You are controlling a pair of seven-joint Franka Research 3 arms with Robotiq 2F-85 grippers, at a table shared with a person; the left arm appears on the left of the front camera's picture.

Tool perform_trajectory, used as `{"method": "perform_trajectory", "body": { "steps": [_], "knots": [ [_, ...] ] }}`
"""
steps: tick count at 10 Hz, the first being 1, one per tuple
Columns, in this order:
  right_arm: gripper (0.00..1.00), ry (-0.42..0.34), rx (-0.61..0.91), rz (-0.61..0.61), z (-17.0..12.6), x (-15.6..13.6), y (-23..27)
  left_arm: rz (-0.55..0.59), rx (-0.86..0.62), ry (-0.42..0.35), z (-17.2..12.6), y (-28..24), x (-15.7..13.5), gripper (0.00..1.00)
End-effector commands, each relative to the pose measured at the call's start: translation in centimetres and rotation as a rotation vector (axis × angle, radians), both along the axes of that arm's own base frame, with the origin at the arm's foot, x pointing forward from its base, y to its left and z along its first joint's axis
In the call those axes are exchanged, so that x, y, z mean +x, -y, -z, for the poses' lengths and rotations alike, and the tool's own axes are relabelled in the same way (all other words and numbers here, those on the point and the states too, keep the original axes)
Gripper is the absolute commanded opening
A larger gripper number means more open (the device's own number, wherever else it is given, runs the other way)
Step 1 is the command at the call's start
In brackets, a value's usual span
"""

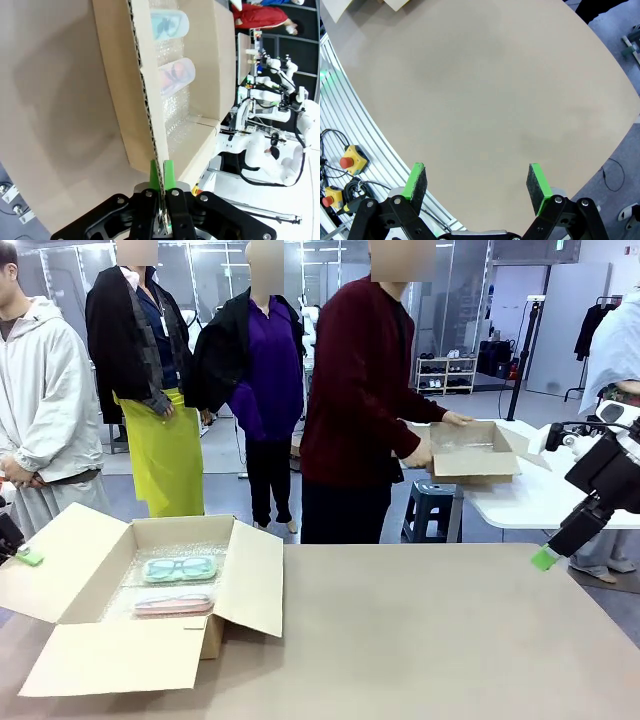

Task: Pack the glasses set securely to prepare it for shipping.
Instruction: Position the Package Box on the left side of the table.

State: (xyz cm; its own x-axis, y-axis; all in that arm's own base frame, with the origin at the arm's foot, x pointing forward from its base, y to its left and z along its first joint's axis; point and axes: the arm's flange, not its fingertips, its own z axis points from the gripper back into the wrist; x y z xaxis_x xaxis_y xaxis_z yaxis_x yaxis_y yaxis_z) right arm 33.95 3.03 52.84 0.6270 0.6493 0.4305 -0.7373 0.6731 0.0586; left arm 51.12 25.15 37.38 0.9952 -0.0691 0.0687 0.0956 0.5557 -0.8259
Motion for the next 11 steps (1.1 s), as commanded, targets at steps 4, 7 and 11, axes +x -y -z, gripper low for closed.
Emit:
{"method": "perform_trajectory", "body": {
  "steps": [4,7,11],
  "knots": [
    [1.0,-0.002,-0.006,0.006,-0.2,-0.2,-0.1,0.016,0.046,0.001,-2.0,0.2,0.0,0.0],
    [1.0,-0.002,-0.006,0.006,-0.2,-0.2,-0.1,0.017,0.055,0.0,-1.7,0.3,0.0,0.4],
    [1.0,-0.002,-0.006,0.006,-0.2,-0.2,-0.1,-0.076,0.145,0.087,-3.8,0.8,-2.6,1.0]
  ]
}}
